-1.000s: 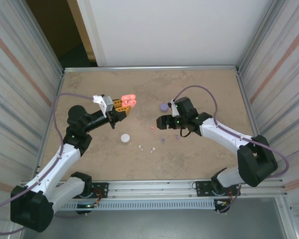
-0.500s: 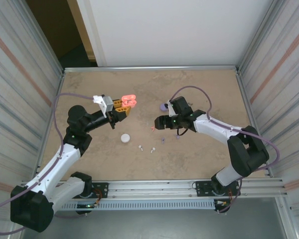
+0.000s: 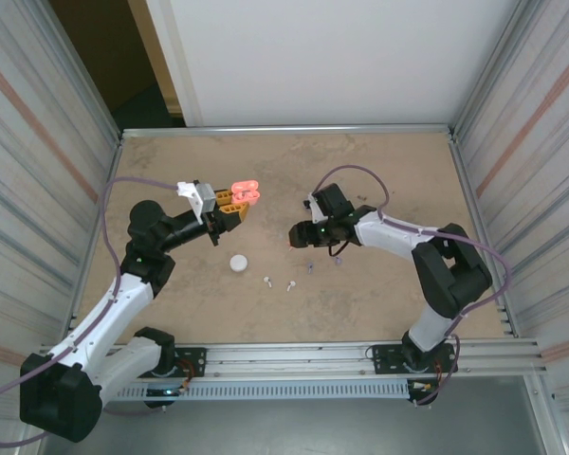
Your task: Insert the wireless bluetooth earbuds into the charging case
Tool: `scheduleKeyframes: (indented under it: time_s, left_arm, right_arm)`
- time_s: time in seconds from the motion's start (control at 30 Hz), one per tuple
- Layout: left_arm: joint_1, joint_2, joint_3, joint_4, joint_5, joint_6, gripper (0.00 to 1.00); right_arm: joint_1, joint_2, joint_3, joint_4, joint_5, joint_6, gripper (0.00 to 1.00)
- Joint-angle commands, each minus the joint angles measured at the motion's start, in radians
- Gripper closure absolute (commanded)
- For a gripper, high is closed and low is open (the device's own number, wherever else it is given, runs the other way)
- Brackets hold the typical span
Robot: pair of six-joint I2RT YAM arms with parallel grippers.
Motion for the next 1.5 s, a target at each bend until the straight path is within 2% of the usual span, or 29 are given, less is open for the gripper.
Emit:
scheduleKeyframes:
  time_s: [0.0,0.5,0.63,1.47]
  left_arm:
    - [0.005,-0.026,0.022,0.033,0.019,-0.011,1.0]
    - [0.005,-0.029,0.021,0.035,0.023,-0.015,1.0]
    - [0.006,-0.028,0.023,0.035,0.025,-0.015,1.0]
    - [0.005,-0.03,0.024,0.033,0.03,-0.014,1.0]
  right_arm:
    - [0.013,0.038,0.05,0.006,-0.024,0.02,0.39]
    - [0.024,0.158,0.108,0.037,-0.049,0.061,0.49]
    - [0.025,0.178,0.112,0.044,-0.058,0.064,0.54]
    - [0.025,0.273,0.136,0.067,-0.066,0.068,0.66]
